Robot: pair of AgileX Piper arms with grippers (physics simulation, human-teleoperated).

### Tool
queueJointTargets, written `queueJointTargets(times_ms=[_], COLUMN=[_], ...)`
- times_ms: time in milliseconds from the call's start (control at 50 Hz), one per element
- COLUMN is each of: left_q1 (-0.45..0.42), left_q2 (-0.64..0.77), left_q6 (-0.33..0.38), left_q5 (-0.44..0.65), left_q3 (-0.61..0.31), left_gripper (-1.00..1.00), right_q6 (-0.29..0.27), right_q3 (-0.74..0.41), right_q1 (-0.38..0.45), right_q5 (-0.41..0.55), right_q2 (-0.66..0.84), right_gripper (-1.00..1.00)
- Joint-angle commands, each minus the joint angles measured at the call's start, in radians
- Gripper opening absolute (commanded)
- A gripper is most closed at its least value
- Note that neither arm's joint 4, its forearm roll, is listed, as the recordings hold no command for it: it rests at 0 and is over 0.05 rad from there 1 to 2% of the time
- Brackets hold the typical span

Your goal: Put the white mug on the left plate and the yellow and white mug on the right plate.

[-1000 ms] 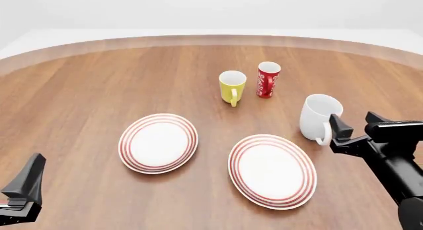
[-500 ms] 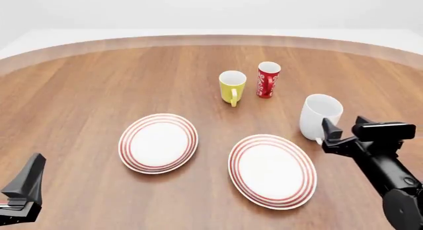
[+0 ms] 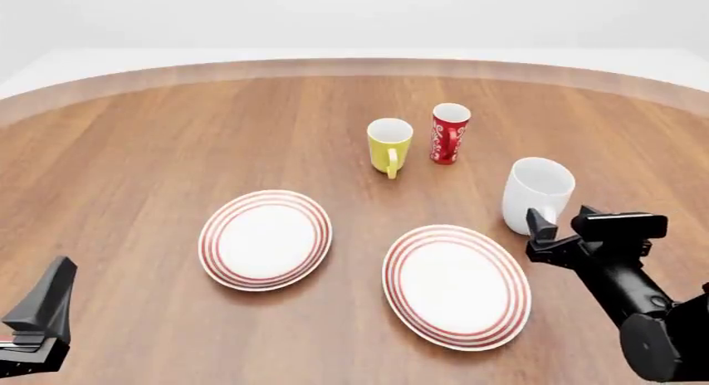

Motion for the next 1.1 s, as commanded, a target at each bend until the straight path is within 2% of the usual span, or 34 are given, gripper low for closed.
queueJointTargets(times_ms=[20,500,520,900,1100], left_q1=[0.0,0.0,0.0,0.0,0.0], left_q2=[0.0,0.0,0.0,0.0,0.0], left_q6=[0.0,0.0,0.0,0.0,0.0], left_q5=[0.0,0.0,0.0,0.0,0.0], left_q3=[0.0,0.0,0.0,0.0,0.0], left_gripper=[1.0,1.0,1.0,1.0,1.0], right_q6=[0.013,0.042,0.042,0.043,0.051], right_q3=[-0.009,-0.039,-0.039,0.006,0.032], right_q1=[-0.004,0.009,0.006,-0.024,-0.004], right_q5=[-0.029,-0.051,-0.051,-0.043,0.018], right_q2=[0.059,0.16,0.161,0.052,-0.077], right_gripper=[1.0,1.0,-1.0,-1.0,-1.0])
